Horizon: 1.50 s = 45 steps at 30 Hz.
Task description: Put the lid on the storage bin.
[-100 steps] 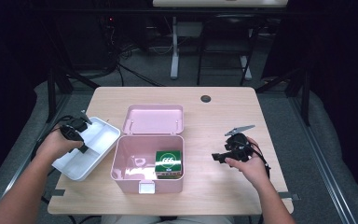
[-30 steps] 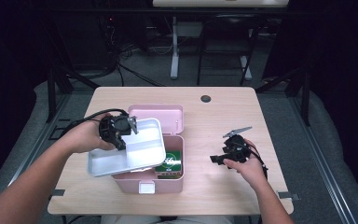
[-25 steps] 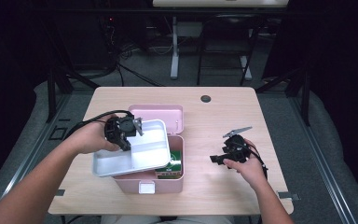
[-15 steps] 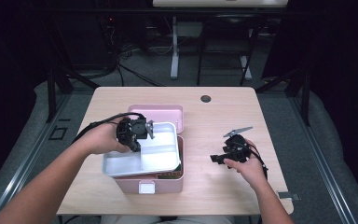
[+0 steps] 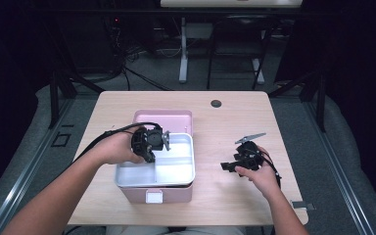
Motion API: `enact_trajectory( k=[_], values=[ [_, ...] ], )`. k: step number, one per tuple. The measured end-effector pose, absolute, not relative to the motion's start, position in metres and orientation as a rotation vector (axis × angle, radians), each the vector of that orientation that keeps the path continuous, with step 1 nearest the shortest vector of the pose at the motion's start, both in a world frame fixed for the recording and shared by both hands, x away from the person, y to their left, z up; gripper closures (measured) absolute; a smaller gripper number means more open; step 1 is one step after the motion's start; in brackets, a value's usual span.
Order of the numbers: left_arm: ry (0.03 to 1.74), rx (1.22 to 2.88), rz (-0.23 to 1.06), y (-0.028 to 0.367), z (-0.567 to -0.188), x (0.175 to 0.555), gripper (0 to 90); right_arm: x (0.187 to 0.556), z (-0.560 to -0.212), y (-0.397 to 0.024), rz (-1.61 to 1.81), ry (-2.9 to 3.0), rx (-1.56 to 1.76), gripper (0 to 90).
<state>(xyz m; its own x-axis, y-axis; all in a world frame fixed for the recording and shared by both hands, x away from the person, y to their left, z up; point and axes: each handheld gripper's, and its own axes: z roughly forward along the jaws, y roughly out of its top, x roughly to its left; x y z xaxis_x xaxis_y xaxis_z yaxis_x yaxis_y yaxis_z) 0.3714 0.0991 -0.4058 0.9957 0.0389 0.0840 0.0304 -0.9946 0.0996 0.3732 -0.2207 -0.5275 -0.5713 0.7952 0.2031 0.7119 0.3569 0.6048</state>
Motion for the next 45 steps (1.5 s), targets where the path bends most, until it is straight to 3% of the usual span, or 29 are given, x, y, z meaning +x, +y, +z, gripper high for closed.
enact_trajectory(
  k=[16,45],
  values=[
    [0.028,3.035,0.119,0.102,-0.42,0.371,88.9,0.374,-0.528,-0.22,1.012,2.48,1.389,27.5],
    [-0.046,3.048,0.213,0.085,-0.433,0.365,87.6,0.374,-0.528,-0.22,1.017,2.474,1.395,27.5]
  ],
)
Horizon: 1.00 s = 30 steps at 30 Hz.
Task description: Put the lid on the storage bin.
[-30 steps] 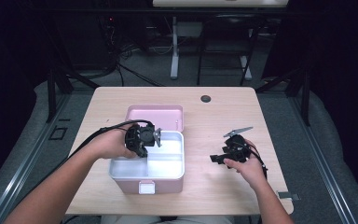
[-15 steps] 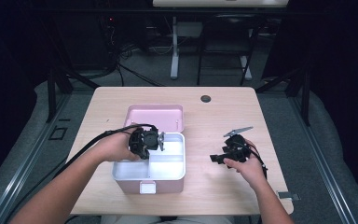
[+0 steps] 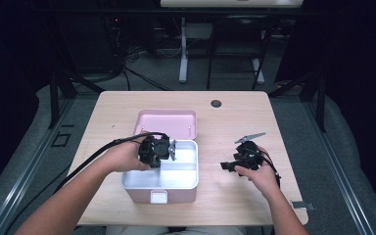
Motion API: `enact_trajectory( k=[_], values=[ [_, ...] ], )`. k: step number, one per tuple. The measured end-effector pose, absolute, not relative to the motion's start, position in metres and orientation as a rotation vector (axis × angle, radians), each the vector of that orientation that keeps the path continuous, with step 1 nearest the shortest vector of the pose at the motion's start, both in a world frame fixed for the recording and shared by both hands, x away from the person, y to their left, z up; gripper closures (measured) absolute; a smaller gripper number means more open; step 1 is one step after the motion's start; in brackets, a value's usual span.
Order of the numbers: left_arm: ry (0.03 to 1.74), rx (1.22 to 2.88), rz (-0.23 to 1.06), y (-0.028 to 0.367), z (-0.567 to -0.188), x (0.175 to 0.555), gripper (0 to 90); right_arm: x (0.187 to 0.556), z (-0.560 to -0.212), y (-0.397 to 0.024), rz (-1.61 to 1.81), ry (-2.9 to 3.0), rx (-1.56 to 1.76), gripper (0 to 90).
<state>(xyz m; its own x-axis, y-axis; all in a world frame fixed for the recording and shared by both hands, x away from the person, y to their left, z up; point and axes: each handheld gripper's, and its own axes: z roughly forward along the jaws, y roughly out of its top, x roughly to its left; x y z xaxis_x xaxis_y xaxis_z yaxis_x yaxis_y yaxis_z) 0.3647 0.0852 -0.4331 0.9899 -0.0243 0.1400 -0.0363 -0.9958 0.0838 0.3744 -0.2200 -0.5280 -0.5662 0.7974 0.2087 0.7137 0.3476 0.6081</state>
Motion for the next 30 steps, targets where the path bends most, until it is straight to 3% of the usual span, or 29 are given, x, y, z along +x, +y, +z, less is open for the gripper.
enact_trajectory(
  k=[8,17,30],
  values=[
    [0.062,3.037,0.218,0.099,-0.433,0.367,79.2,0.375,-0.528,-0.221,1.027,2.468,1.405,27.4],
    [0.179,3.022,0.185,0.137,-0.433,0.368,84.3,0.381,-0.516,-0.22,1.085,2.448,1.42,27.2],
    [0.085,3.034,0.228,0.133,-0.436,0.364,86.1,0.405,-0.5,-0.195,1.067,2.495,1.377,27.1]
  ],
)
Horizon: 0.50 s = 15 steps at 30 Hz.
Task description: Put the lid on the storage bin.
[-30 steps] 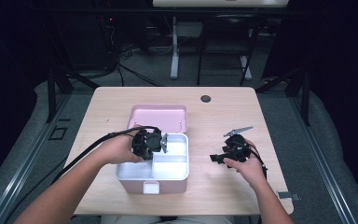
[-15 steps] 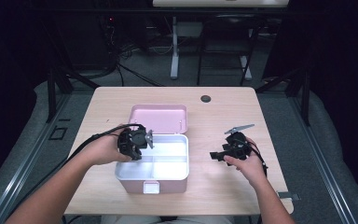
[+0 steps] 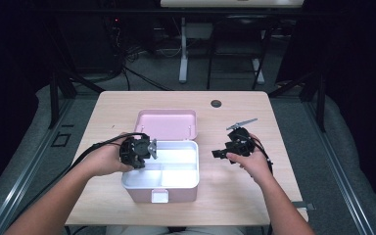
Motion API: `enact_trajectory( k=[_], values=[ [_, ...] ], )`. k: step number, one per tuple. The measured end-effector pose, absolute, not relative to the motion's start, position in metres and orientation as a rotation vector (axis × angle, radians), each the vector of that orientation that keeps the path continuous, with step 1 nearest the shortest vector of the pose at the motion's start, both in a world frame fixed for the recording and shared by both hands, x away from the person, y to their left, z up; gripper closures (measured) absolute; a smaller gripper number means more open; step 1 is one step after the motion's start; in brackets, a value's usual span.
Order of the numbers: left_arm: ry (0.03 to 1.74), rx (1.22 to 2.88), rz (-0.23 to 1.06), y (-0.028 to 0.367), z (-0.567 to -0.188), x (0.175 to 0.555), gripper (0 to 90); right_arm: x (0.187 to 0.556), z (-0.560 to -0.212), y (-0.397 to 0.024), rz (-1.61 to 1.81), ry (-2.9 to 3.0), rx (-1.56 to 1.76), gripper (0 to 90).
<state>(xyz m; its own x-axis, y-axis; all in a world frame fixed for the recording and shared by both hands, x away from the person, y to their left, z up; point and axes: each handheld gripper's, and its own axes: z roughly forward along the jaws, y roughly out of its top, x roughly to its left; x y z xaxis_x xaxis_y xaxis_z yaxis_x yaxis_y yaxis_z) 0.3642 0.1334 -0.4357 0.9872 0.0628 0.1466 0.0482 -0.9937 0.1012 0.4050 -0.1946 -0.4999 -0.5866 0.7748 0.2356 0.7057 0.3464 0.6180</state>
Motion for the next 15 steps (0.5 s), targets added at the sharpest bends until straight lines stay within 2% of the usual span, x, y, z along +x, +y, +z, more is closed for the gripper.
enact_trajectory(
  k=[10,15],
  values=[
    [0.071,3.025,0.24,0.126,-0.436,0.366,86.9,0.427,-0.478,-0.181,1.122,2.394,1.39,27.7],
    [0.135,3.012,0.243,0.132,-0.435,0.366,85.2,0.444,-0.466,-0.17,1.177,2.388,1.416,33.3]
  ],
)
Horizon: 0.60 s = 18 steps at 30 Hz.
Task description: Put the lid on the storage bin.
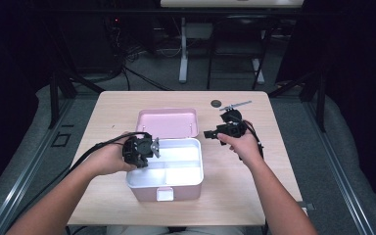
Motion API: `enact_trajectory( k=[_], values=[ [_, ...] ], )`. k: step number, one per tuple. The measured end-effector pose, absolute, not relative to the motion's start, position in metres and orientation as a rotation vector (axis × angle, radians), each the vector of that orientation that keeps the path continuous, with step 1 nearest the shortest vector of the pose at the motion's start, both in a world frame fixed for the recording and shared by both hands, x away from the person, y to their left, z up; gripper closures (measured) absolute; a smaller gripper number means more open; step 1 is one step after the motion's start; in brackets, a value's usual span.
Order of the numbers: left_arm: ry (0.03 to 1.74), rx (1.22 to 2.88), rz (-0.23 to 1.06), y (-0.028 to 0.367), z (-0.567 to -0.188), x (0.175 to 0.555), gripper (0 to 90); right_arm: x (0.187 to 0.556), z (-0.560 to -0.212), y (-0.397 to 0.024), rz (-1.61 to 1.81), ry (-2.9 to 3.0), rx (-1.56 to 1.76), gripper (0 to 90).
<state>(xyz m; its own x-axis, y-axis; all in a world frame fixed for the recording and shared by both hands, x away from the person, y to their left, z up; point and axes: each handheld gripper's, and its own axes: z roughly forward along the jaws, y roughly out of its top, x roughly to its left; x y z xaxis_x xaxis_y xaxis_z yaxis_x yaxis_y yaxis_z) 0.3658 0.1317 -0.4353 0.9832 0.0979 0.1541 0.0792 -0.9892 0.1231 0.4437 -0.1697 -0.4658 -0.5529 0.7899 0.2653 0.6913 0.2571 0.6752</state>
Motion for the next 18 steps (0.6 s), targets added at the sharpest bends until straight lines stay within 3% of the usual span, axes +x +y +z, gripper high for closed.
enact_trajectory(
  k=[9,18],
  values=[
    [0.283,2.959,0.161,0.156,-0.439,0.37,81.5,0.48,-0.461,-0.138,1.161,2.353,1.482,40.6],
    [0.298,2.966,0.153,0.155,-0.44,0.371,83.2,0.512,-0.479,-0.116,1.082,2.281,1.637,55.9]
  ],
)
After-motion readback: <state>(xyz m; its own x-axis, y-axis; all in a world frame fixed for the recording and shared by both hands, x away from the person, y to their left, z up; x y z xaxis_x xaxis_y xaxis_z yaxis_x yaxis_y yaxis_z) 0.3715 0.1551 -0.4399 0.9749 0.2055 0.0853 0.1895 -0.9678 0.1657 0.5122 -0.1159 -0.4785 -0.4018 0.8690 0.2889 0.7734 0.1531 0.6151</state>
